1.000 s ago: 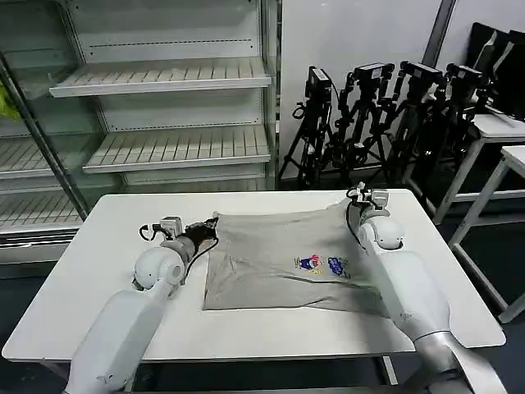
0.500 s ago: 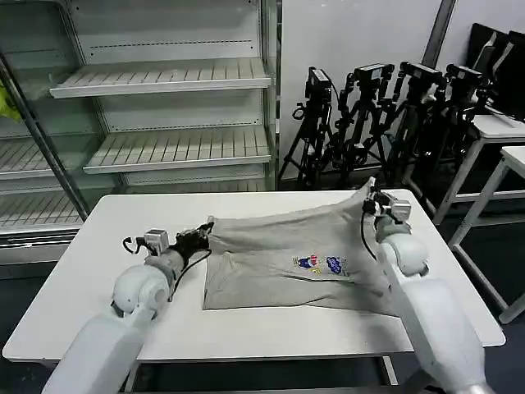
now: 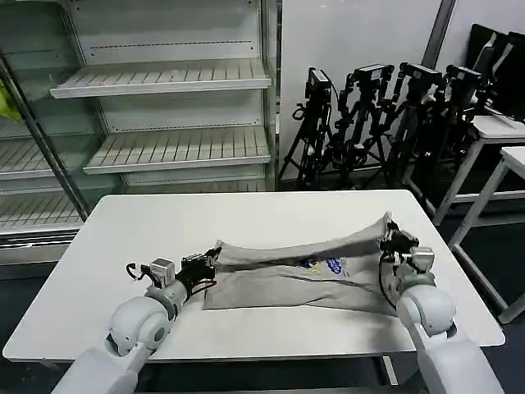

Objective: Fold and organize the clothes.

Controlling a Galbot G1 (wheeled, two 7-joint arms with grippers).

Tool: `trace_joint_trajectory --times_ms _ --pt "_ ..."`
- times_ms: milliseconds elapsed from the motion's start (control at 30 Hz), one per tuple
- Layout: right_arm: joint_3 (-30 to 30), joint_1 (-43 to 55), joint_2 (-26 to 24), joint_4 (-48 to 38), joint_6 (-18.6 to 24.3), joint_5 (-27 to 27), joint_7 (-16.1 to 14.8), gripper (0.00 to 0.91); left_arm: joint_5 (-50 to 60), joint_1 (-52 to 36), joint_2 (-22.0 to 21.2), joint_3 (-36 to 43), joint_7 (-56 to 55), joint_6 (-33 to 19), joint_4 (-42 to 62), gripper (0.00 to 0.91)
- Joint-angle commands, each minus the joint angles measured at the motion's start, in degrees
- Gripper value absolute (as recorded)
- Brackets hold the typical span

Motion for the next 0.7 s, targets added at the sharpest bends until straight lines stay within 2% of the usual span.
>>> trace_joint_trajectory --times_ms 33,67,100,133,233,367,500,700 --pt "2.1 -6.8 1.1 2.7 -2.9 -0.9 0.4 0.06 6.2 1.6 -0.9 0.7 0.3 -0.9 1.4 0.01" --pt "1.8 -6.4 1.3 2.1 -3.4 -0.9 0.4 0.574 6.2 1.4 -1.0 0.8 0.2 -1.0 1.7 0.02" --pt "1.6 -6.1 1.4 1.7 -4.0 -0.9 0.6 0.907 6.2 1.1 -1.5 0.9 0.1 -1.1 2.2 0.06" --pt "1.4 -5.8 1.5 1.3 -4.9 -0.9 0.8 0.907 6.3 0.8 -1.8 1.0 0.0 -1.1 2.7 0.302" --pt "1.2 -5.6 1.6 1.3 -5.8 -0.5 0.8 0.907 6.3 0.6 -2.7 1.0 0.0 -1.0 2.9 0.907" --pt "1.6 -6.4 1.6 2.6 -5.5 0.4 1.0 0.907 7.3 1.6 -3.4 0.6 -0.4 -0.8 1.4 0.907" --pt "3.2 -8.3 1.3 7.1 3.0 1.5 0.9 0.907 7.3 5.3 -4.8 -1.2 -2.1 -0.7 -3.8 0.907" --pt "7.8 -13.8 0.7 16.5 3.8 1.0 0.5 0.907 5.7 12.2 -8.5 -4.5 -6.5 -0.8 -11.8 0.907"
